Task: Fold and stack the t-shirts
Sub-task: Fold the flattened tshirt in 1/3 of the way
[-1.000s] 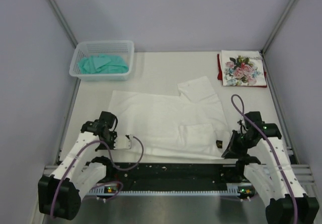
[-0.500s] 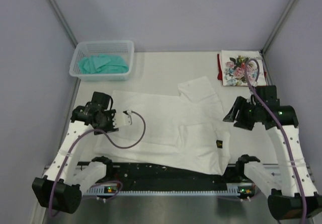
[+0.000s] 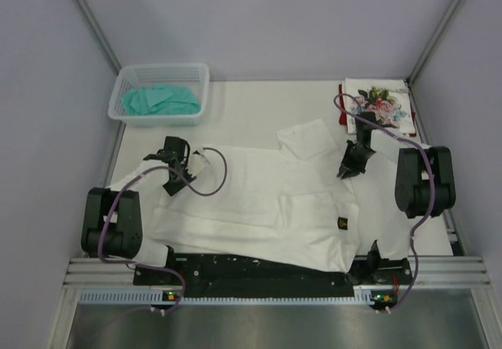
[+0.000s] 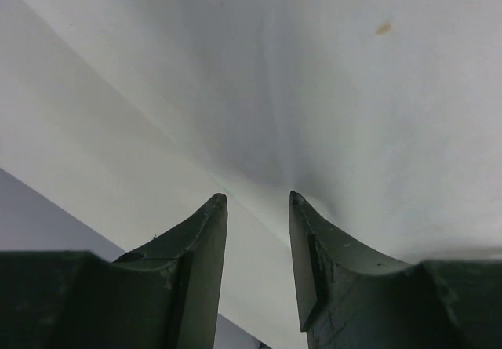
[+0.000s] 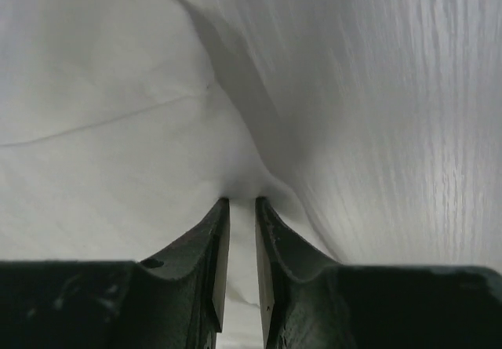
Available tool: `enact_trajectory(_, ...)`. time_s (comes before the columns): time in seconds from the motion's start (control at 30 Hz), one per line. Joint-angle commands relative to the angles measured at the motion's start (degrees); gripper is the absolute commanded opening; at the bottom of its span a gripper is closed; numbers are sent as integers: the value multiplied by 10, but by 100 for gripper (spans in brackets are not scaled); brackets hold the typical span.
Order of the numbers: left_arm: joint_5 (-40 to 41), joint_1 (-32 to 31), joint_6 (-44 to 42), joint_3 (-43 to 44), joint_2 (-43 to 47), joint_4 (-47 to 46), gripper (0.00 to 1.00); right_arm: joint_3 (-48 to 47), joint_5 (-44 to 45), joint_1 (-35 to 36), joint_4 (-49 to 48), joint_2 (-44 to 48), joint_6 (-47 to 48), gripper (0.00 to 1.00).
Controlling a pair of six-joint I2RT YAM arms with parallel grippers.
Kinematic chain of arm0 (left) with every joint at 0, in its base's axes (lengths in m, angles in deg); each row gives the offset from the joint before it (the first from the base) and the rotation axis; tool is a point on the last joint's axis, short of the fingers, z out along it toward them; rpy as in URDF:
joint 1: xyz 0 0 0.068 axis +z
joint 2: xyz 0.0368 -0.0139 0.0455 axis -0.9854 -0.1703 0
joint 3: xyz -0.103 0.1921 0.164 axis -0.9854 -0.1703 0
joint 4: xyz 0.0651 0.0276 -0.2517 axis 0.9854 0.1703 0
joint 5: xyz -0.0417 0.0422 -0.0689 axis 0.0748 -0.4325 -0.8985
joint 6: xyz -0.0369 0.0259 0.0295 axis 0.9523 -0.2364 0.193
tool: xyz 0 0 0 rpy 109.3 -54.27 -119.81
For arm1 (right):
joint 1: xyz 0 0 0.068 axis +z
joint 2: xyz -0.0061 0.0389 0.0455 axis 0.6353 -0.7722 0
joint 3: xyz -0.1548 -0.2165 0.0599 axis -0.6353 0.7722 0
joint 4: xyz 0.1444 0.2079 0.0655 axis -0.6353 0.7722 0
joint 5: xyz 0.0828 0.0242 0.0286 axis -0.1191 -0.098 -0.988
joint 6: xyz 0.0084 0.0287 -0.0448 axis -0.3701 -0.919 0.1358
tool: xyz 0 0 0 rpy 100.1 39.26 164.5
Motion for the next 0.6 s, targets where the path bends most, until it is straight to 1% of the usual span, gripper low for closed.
enact_trajectory(0.0, 19, 11, 52, -21, -45, -89, 42, -103, 8, 5, -39, -103, 23, 19)
enact_trajectory(0.1, 47, 22, 68, -21, -71, -117, 42, -183, 26, 1, -21, -166, 32, 20)
enact_trajectory(0.2, 56, 39, 90, -1, -91, -127, 42, -261, 38, -5, -8, -213, 36, 20)
enact_trajectory(0.27, 52, 47, 98, 8, -91, -129, 42, -309, 46, -4, 1, -231, 42, 20)
enact_trajectory(0.33, 46, 48, 98, 15, -81, -129, 42, -334, 41, -4, 9, -235, 54, 23)
enact_trajectory(0.37, 34, 48, 96, 19, -70, -122, 43, -340, 36, -4, 11, -229, 65, 24)
enact_trajectory(0.47, -34, 48, 78, 40, -16, -73, 46, -339, 68, 5, 19, -172, 88, 27)
enact_trajectory(0.53, -81, 47, 70, 65, 20, -21, 47, -315, 87, 17, 19, -118, 87, 30)
enact_trajectory(0.57, -90, 48, 69, 77, 33, 3, 47, -297, 97, 27, 17, -85, 85, 31)
